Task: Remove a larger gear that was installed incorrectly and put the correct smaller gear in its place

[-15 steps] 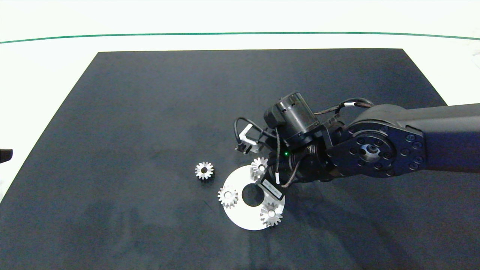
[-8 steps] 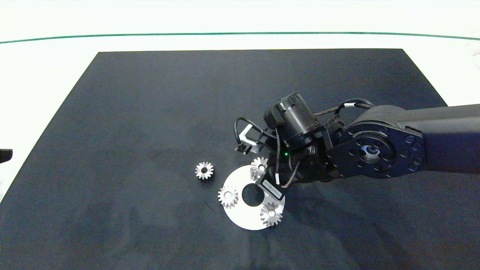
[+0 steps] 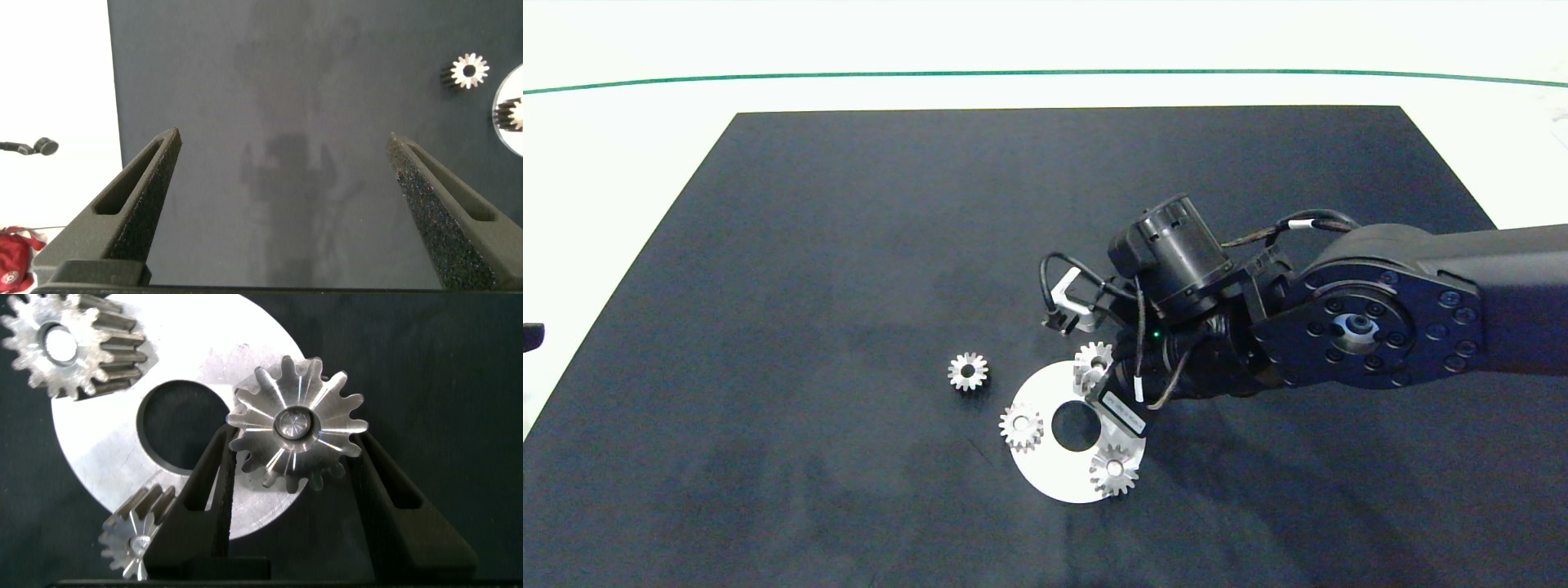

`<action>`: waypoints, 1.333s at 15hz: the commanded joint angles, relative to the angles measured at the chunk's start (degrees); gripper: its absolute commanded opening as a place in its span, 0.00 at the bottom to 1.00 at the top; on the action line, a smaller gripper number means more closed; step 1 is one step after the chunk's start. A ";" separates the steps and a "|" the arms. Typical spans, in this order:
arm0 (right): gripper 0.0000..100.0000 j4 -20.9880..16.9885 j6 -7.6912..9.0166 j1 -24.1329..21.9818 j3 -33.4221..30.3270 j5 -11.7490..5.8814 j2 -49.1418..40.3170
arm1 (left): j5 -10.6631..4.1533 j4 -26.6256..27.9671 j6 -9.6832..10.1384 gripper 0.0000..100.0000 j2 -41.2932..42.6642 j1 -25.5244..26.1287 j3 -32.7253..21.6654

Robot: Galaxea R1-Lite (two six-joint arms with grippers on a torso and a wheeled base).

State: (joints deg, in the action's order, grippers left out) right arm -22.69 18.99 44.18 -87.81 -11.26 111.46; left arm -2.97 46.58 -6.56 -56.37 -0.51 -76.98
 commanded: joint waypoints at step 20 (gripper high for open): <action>0.25 13.81 -1.50 -12.45 26.11 -0.07 -19.61 | -0.01 0.35 -0.03 1.00 0.82 -0.02 -0.01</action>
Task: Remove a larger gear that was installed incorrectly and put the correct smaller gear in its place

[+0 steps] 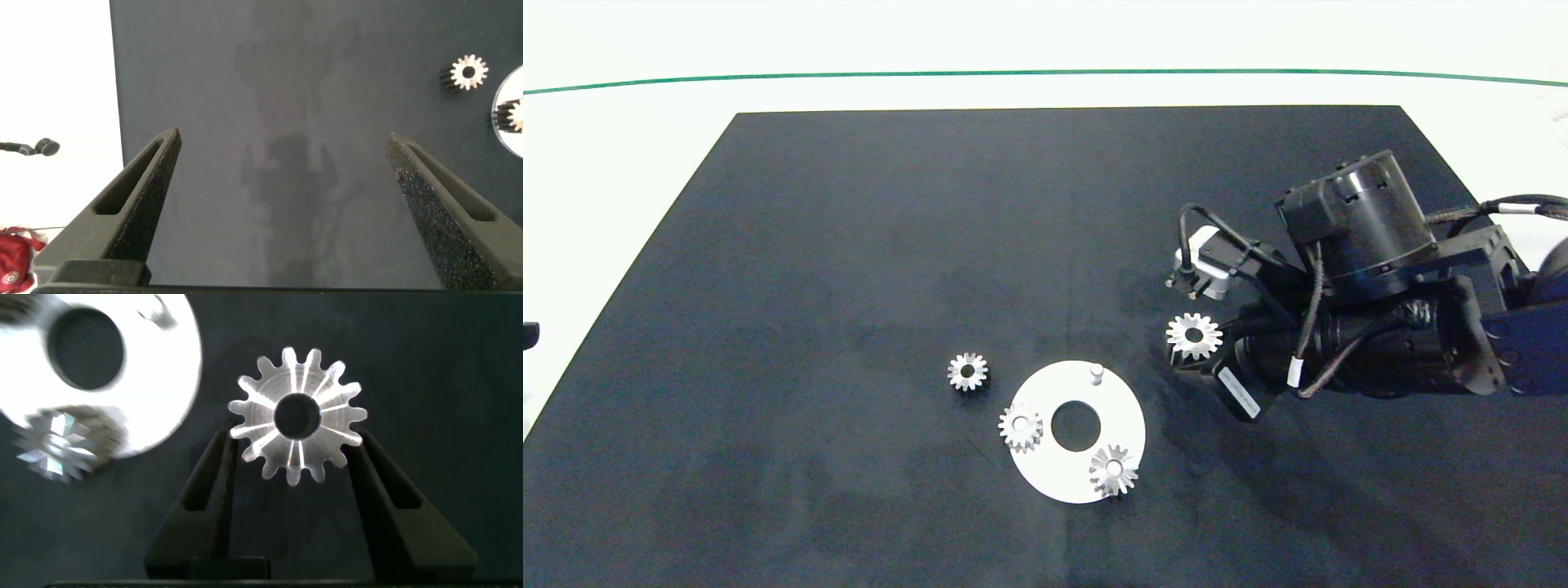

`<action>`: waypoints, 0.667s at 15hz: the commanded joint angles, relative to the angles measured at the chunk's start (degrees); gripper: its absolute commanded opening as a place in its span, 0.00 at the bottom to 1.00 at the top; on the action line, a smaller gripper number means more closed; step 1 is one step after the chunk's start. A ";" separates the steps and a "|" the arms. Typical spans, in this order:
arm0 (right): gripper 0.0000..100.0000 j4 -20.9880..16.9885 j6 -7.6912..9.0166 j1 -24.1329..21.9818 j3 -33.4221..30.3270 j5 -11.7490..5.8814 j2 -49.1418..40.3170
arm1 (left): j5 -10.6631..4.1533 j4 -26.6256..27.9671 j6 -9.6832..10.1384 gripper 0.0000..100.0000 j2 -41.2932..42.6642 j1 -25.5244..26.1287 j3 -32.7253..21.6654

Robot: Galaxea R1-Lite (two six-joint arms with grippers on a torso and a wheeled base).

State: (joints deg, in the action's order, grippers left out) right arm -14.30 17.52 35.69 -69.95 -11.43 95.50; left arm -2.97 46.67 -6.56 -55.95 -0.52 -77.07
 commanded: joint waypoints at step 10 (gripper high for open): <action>1.00 17.64 -3.37 -5.20 21.26 0.80 -6.38 | -0.10 0.36 -0.03 1.00 0.41 0.00 0.16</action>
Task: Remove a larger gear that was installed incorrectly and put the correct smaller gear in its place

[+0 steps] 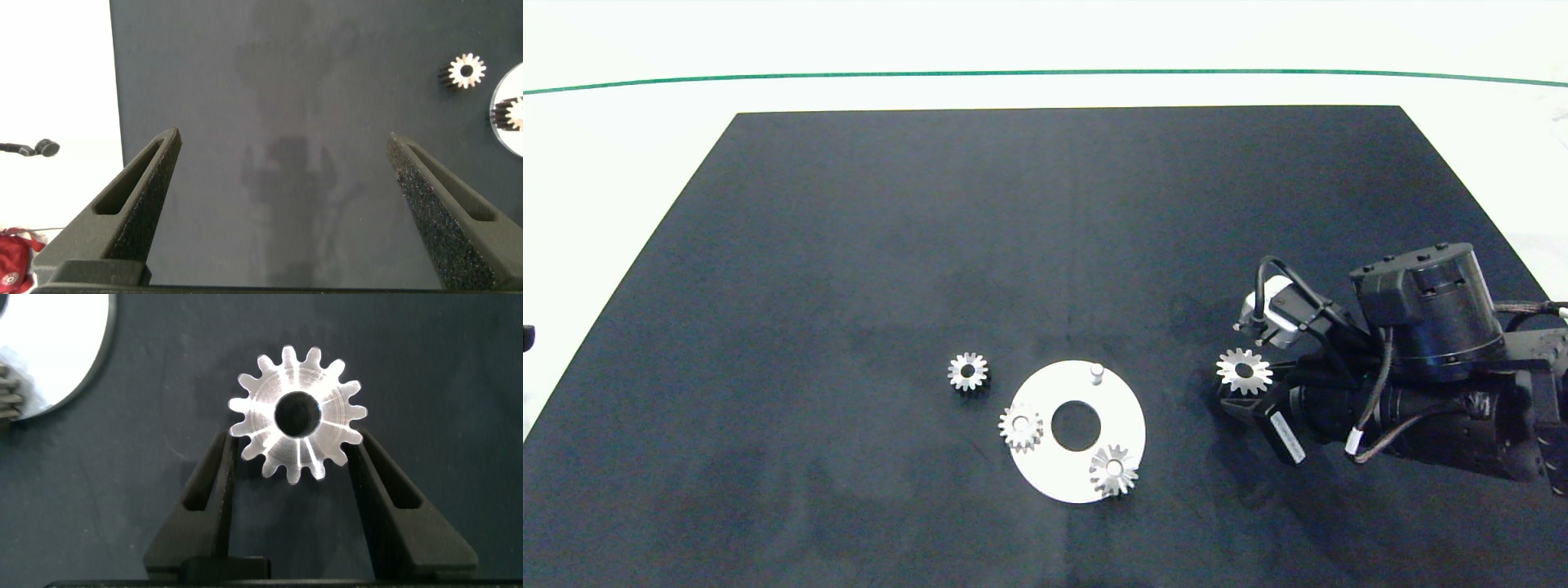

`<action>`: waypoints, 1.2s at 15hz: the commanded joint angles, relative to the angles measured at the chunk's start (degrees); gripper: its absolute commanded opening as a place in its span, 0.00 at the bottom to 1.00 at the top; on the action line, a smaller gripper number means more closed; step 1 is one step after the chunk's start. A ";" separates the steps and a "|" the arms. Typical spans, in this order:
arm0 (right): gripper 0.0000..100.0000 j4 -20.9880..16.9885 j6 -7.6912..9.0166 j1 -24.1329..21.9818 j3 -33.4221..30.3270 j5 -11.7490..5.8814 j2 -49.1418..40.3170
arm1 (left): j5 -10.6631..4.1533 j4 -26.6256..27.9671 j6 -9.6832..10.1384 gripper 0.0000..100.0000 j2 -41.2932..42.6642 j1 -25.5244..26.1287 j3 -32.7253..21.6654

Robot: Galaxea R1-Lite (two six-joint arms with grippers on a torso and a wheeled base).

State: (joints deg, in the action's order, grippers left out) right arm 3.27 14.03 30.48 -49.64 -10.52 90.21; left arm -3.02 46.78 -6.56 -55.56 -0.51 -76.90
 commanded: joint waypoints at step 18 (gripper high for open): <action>1.00 -0.54 1.61 14.08 -2.83 -2.58 -38.27 | -0.32 1.48 4.27 1.00 -12.02 26.53 -6.86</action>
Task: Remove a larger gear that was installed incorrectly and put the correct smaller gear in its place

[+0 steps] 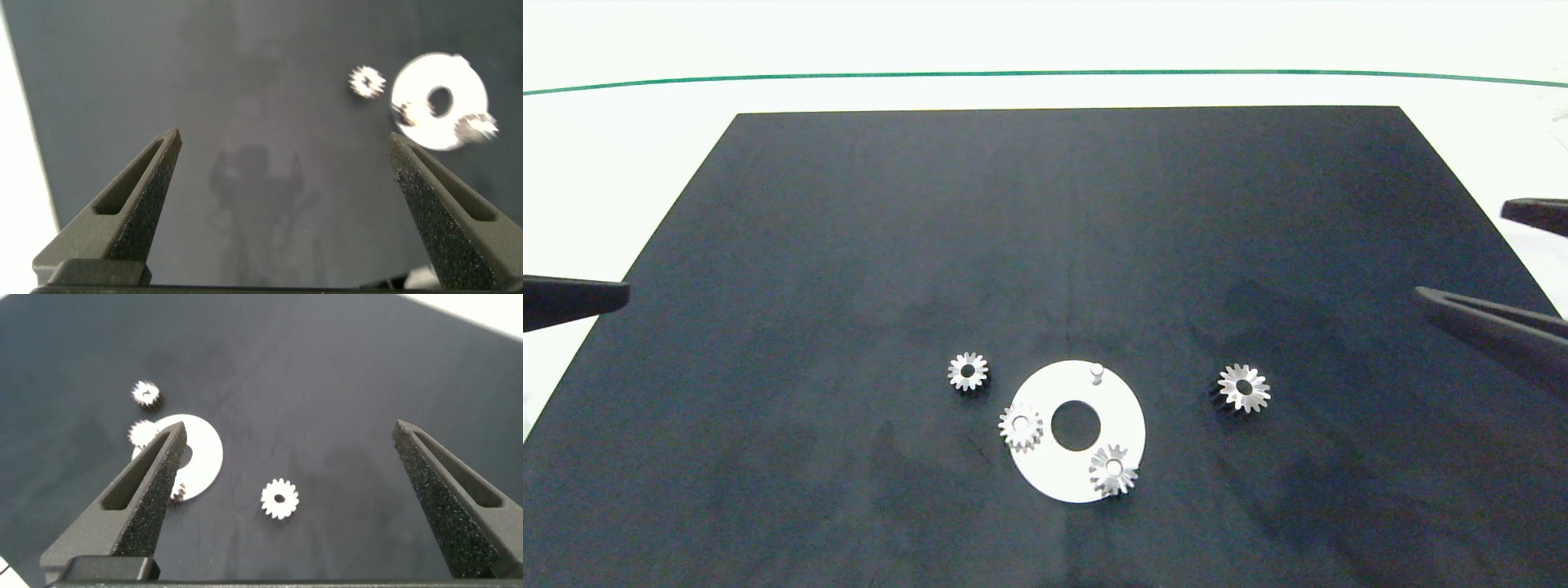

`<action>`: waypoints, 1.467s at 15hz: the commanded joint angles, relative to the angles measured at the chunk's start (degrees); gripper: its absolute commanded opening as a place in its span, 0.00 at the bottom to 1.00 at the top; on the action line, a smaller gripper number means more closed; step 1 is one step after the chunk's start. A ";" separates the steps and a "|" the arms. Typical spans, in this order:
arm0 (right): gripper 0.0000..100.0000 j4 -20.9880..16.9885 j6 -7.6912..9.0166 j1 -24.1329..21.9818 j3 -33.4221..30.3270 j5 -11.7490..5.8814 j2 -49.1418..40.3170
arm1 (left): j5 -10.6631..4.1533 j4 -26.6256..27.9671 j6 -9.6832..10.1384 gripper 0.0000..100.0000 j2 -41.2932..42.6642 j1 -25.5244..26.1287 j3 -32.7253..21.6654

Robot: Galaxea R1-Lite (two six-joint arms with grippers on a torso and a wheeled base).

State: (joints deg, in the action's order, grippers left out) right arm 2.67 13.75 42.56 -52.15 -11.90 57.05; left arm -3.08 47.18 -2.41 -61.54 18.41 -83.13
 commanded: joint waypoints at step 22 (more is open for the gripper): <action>1.00 -2.14 5.32 2.09 1.17 -1.29 -8.80 | -11.15 -11.32 3.12 1.00 -32.94 15.78 -0.28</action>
State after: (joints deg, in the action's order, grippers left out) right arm 0.46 18.91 44.57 -51.04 -13.09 47.85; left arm -13.97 36.10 0.63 -93.71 33.62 -83.54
